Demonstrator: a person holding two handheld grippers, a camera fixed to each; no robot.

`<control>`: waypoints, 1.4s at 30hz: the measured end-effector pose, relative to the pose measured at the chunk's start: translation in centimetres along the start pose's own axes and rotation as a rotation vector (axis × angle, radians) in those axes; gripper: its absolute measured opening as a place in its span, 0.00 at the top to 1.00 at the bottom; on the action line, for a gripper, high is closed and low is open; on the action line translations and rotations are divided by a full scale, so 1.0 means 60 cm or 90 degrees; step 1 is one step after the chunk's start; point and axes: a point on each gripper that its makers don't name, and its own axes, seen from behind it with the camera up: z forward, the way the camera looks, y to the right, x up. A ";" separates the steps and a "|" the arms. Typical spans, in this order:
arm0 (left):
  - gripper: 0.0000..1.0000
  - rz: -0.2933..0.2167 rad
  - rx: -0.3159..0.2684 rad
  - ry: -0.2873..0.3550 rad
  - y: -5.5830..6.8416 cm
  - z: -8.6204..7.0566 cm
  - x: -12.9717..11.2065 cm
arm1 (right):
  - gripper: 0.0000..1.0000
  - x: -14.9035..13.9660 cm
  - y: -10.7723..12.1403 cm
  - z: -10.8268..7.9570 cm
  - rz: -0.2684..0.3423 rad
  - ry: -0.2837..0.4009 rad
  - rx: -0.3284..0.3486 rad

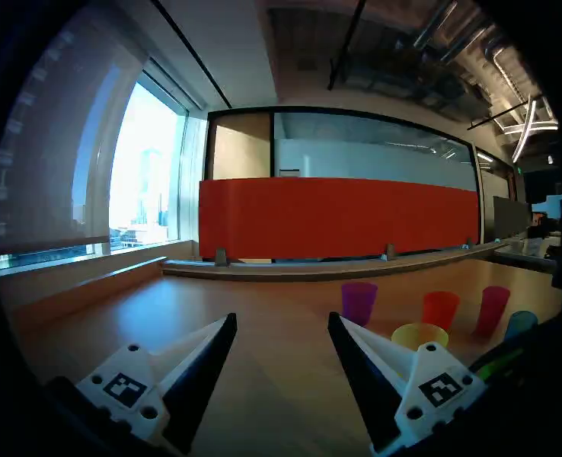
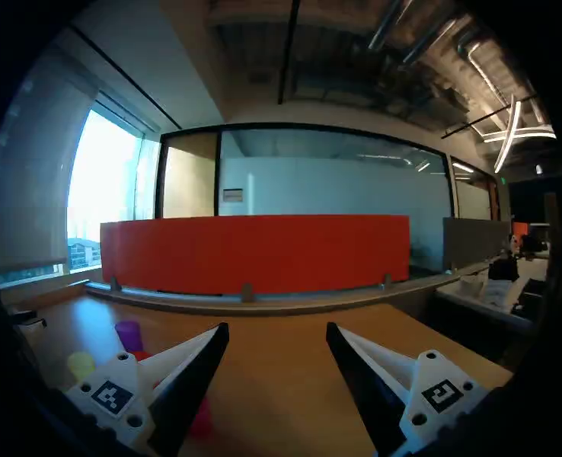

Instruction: Pour water

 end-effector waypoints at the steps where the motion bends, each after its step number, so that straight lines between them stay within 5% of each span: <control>1: 0.08 0.000 0.000 0.000 0.000 0.000 0.000 | 0.01 0.000 0.000 -0.002 0.000 0.002 0.001; 27: 0.04 0.000 0.000 0.000 0.000 -0.001 -0.001 | 0.01 -0.027 -0.015 0.003 -0.028 0.074 0.012; 42: 0.04 0.000 0.000 0.000 0.000 -0.001 -0.001 | 0.01 -0.126 0.005 0.025 -0.011 0.036 0.021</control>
